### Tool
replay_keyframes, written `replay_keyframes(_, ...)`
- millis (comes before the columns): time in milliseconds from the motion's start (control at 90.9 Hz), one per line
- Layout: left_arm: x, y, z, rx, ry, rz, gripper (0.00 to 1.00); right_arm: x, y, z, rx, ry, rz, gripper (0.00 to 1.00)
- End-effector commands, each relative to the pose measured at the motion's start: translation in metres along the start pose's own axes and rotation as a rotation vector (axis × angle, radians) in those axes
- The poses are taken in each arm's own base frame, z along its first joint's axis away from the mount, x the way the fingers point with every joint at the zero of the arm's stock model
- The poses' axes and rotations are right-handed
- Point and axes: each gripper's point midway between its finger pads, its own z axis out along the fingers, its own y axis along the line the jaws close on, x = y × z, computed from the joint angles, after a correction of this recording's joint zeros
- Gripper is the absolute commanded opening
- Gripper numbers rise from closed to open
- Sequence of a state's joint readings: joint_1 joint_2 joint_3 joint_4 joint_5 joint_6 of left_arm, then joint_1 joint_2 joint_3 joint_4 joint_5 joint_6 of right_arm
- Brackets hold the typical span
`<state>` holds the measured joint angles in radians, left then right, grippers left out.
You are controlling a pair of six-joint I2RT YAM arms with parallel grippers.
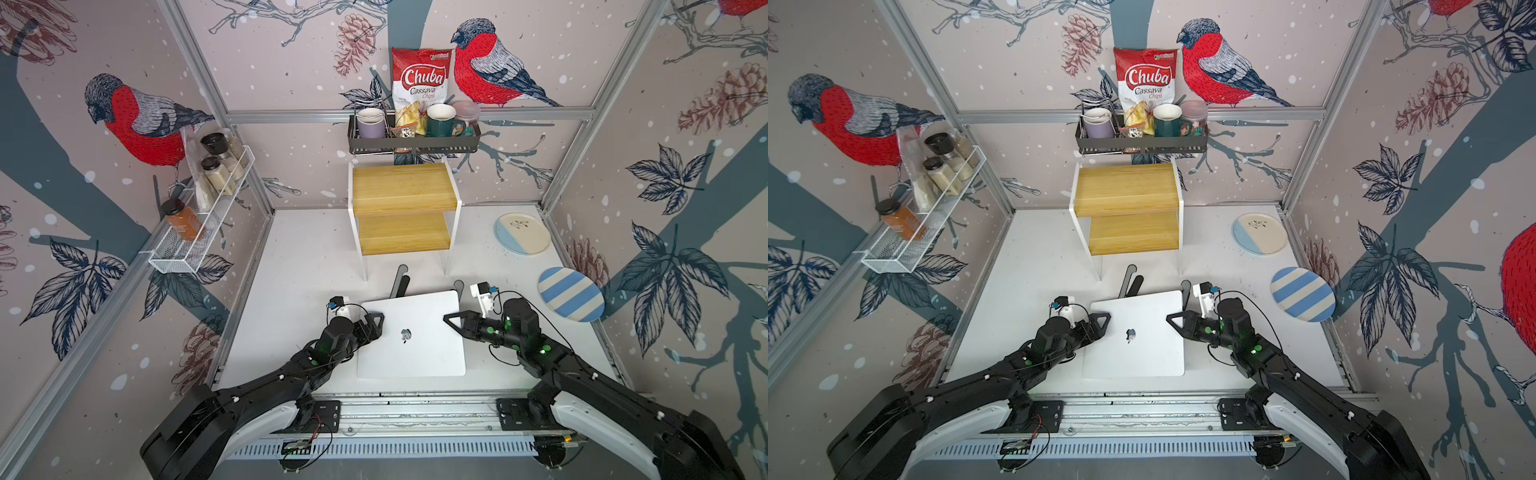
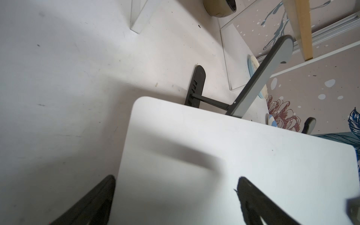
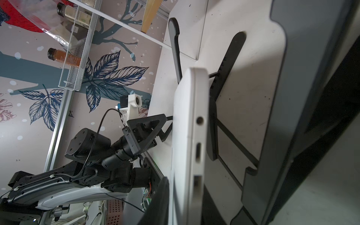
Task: Close the laptop lid and set it aside
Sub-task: Pick up the laptop from the computer stand.
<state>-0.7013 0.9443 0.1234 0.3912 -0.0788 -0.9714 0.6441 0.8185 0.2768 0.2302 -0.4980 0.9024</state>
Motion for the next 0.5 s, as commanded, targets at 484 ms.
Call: replay_keyframes(484,-0.055,-0.008,-0.069,-0.064,-0.21,0.058,0.96,-0.023,0.044,-0.008,-0.097,-0.064,0.102,0.0)
